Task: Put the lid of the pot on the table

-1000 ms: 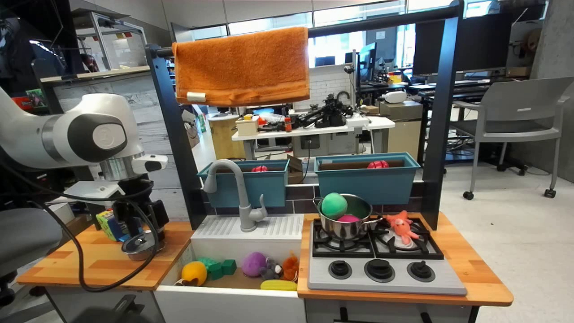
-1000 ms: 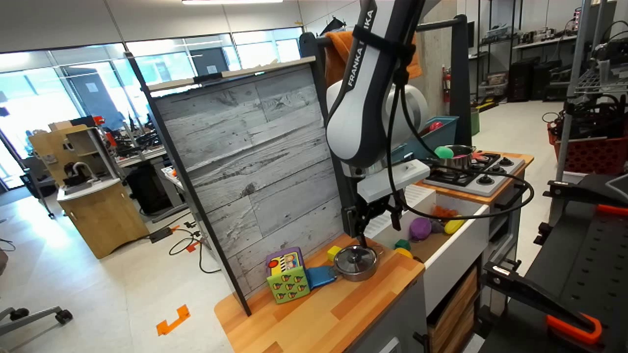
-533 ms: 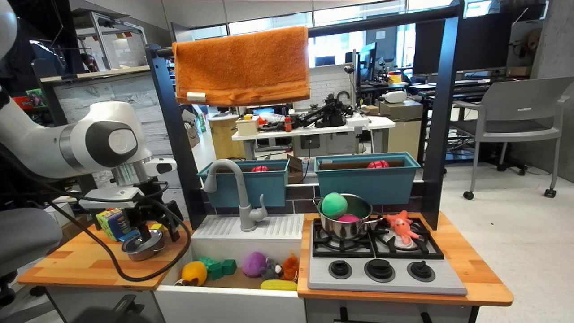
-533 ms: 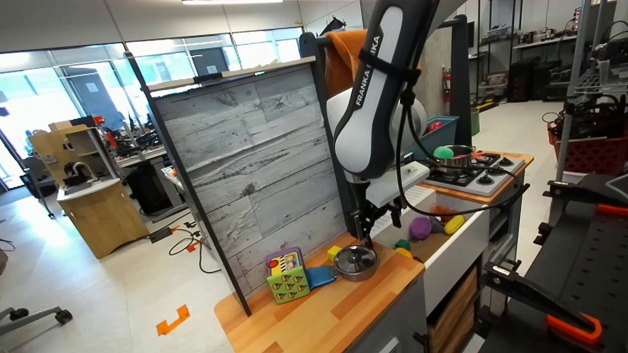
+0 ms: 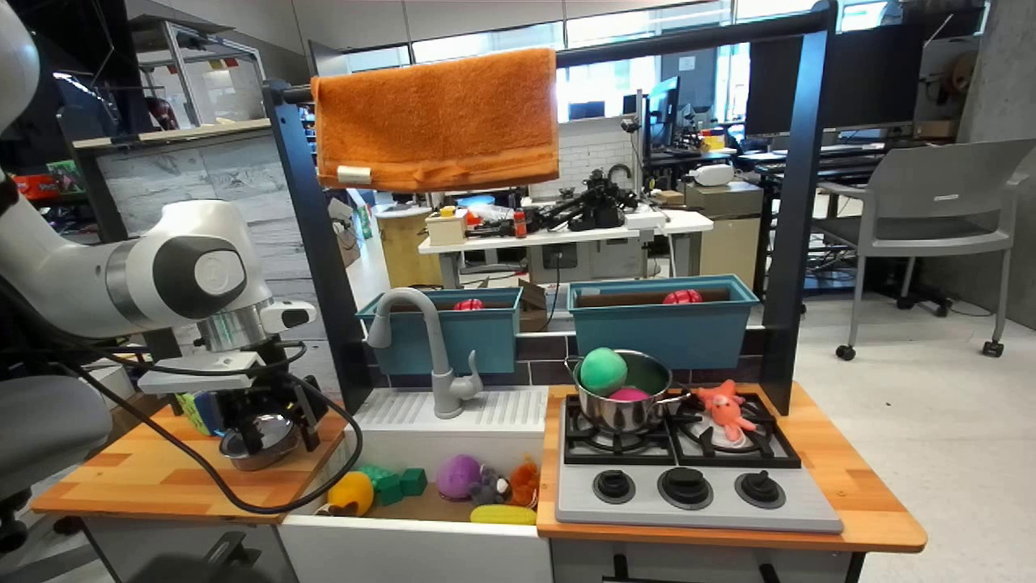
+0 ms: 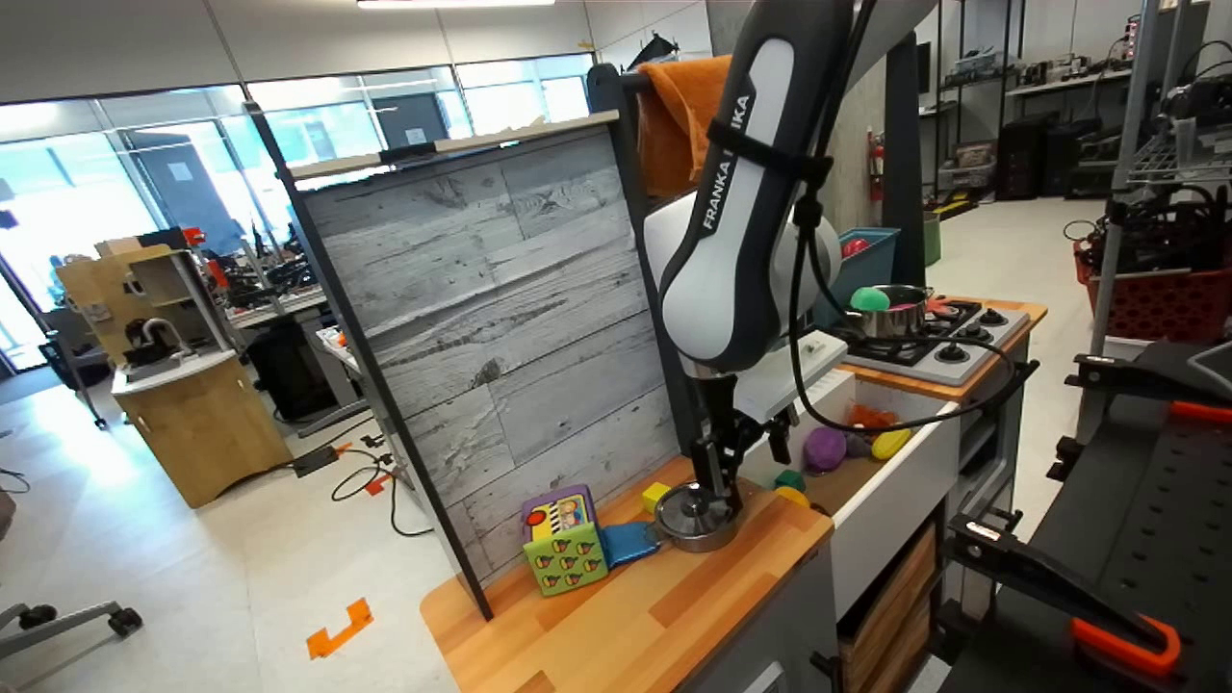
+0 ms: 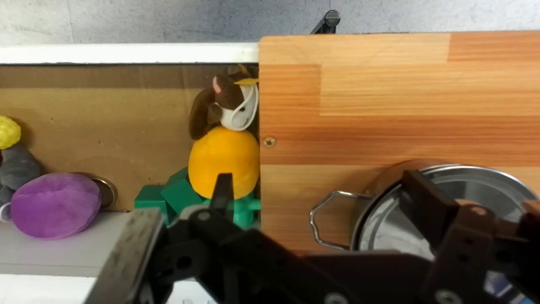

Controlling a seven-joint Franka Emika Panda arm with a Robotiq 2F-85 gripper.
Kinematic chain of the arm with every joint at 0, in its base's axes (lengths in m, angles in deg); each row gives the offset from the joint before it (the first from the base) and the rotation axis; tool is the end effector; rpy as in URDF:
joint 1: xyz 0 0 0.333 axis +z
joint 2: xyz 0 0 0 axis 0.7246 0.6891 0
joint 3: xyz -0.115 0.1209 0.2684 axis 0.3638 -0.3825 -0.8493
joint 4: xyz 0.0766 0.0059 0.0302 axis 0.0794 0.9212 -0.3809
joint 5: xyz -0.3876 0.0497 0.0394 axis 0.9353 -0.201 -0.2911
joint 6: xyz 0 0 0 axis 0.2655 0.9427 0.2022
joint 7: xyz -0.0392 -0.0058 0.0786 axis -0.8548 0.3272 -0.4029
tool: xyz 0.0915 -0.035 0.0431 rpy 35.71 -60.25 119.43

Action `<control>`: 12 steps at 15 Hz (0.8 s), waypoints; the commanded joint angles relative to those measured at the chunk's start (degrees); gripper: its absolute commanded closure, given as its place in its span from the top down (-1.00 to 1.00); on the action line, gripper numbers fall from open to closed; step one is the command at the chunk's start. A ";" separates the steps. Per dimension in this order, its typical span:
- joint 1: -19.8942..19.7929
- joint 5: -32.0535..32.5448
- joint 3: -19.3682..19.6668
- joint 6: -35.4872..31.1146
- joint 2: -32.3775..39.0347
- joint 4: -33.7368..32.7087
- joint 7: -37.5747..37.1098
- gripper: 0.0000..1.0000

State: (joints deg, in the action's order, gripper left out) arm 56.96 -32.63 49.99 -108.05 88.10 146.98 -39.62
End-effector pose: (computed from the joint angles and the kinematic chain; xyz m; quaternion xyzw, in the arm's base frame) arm 0.6204 0.0750 0.0139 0.9979 0.0221 -0.0393 0.0462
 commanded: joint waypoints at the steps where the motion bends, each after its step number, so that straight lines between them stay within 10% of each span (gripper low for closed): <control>1: -0.27 0.40 -0.26 0.15 0.15 -0.27 -0.21 1.00; 12: 2.72 3.45 -0.81 -10.45 -3.35 6.27 3.14 1.00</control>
State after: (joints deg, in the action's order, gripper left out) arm 58.38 -31.25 48.65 -114.38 87.10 150.15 -37.12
